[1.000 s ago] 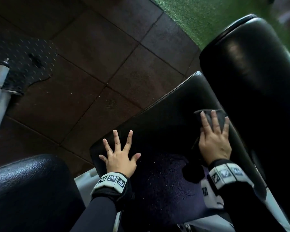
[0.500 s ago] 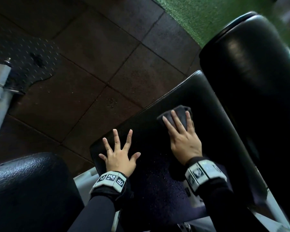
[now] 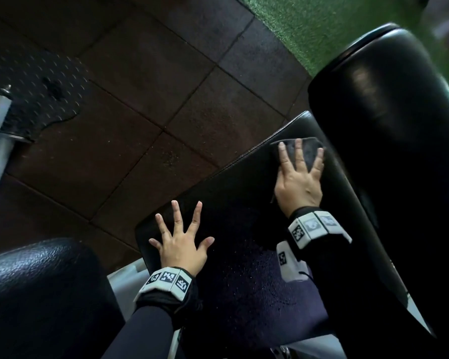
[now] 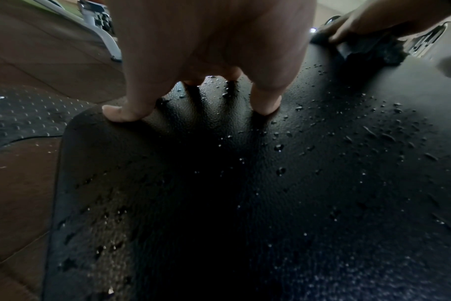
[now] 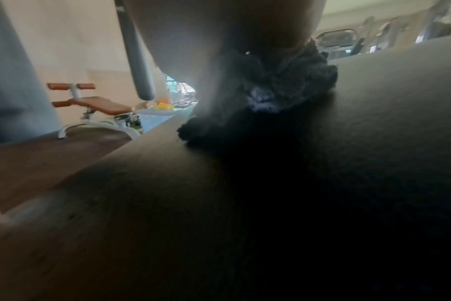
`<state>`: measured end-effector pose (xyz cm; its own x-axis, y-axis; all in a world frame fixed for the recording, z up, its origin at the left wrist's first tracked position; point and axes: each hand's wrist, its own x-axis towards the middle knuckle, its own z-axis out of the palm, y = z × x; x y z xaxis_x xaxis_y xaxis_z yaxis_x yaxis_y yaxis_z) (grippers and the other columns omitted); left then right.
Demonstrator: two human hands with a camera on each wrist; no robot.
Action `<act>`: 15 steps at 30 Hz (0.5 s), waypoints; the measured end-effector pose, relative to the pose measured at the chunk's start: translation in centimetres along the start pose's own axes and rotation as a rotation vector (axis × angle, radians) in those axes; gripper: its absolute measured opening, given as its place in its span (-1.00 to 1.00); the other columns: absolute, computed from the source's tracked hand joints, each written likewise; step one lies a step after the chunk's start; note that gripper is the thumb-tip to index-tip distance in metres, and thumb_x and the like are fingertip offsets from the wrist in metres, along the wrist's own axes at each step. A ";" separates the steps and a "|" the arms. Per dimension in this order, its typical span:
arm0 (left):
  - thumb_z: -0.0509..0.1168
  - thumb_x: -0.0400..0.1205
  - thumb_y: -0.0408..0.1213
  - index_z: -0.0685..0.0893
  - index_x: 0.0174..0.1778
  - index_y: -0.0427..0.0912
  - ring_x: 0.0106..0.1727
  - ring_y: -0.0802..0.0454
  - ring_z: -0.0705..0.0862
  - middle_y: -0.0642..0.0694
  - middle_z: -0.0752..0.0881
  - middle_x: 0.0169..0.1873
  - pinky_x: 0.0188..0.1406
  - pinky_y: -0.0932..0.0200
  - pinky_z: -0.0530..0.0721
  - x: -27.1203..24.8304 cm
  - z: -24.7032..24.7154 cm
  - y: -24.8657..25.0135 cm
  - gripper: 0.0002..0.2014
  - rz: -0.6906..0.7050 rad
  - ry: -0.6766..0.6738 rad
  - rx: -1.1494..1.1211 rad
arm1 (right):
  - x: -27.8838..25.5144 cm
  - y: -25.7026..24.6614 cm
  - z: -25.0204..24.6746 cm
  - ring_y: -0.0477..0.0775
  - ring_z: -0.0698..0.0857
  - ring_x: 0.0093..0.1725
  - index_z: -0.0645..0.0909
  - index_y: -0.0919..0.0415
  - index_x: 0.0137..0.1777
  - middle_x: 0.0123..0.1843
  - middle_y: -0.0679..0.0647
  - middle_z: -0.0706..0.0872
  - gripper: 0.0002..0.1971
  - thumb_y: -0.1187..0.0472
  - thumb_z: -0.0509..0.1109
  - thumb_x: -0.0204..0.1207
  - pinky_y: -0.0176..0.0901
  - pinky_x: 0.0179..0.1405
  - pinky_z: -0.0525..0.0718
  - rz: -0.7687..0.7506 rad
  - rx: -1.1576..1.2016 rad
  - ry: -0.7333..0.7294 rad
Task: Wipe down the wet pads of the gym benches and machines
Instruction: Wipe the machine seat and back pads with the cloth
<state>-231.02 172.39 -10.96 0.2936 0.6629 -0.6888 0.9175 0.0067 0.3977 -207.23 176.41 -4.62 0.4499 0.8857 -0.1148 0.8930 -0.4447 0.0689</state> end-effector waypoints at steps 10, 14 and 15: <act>0.06 0.63 0.27 -0.57 0.34 0.48 0.58 -0.38 -0.43 0.01 -0.66 0.49 0.44 -0.58 0.05 -0.1 0.1 0.0 -0.20 -0.001 0.017 -0.014 | 2.6 -0.3 -0.5 0.37 -0.12 0.63 0.15 -0.18 0.60 0.68 -0.03 0.06 -0.50 0.06 0.07 0.67 0.08 0.59 -0.19 -0.016 -0.003 0.030; 0.06 0.63 0.27 -0.57 0.34 0.48 0.58 -0.38 -0.44 0.00 -0.65 0.49 0.45 -0.58 0.04 -0.1 0.2 0.1 -0.20 -0.007 0.019 -0.013 | 5.4 0.0 -2.9 0.17 0.06 0.63 0.10 -0.21 0.62 0.68 -0.04 0.05 -0.51 0.01 0.01 0.70 -0.09 0.55 -0.04 0.150 0.100 0.000; 0.06 0.63 0.27 -0.57 0.35 0.48 0.58 -0.39 -0.44 0.00 -0.65 0.50 0.45 -0.58 0.04 -0.1 0.2 0.1 -0.20 -0.008 0.020 -0.010 | 5.6 0.1 -3.6 0.14 0.11 0.62 0.12 -0.19 0.62 0.68 -0.03 0.09 -0.52 0.02 0.02 0.70 -0.12 0.54 0.00 0.159 0.157 0.008</act>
<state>-230.90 172.18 -10.98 0.2807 0.6776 -0.6798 0.9170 0.0199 0.3984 -204.65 181.76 -1.71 0.5856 0.8035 -0.1069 0.8017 -0.5936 -0.0699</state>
